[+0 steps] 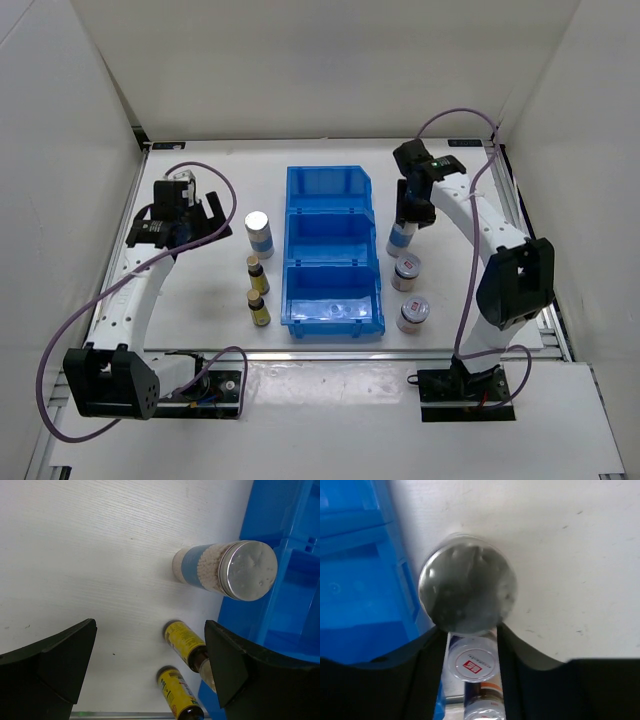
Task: Organize the condiment bottles
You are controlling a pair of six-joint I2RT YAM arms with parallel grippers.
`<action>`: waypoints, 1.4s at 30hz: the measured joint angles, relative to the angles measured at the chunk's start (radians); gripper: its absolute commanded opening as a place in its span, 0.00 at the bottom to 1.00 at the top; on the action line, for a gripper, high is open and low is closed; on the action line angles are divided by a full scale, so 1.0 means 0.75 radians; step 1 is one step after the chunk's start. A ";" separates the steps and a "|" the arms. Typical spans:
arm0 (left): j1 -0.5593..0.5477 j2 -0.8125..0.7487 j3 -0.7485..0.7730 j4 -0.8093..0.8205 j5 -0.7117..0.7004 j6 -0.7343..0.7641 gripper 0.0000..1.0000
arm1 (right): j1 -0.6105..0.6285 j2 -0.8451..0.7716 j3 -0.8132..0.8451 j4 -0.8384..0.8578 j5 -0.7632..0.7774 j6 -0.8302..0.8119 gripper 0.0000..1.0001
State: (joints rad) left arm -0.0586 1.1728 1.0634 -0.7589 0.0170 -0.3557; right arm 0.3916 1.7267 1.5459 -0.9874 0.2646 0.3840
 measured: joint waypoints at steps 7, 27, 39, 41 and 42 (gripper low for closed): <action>0.000 0.001 0.000 -0.001 0.000 0.000 1.00 | 0.123 -0.036 0.265 -0.031 0.204 0.000 0.32; 0.000 0.042 0.000 -0.001 0.004 0.011 1.00 | 0.078 0.025 0.200 -0.005 0.103 -0.041 0.89; 0.000 0.042 0.000 -0.001 0.004 0.011 1.00 | 0.012 0.161 0.114 0.062 -0.086 -0.055 0.69; 0.000 0.042 0.000 -0.001 0.004 0.012 1.00 | 0.007 0.162 0.103 0.069 -0.113 -0.065 0.49; 0.000 0.042 0.000 -0.001 0.004 0.012 1.00 | 0.004 0.162 0.101 0.071 -0.117 -0.055 0.43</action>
State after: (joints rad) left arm -0.0586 1.2045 1.0634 -0.7593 0.0200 -0.3470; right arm 0.3943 1.8484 1.6218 -0.9344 0.1768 0.3428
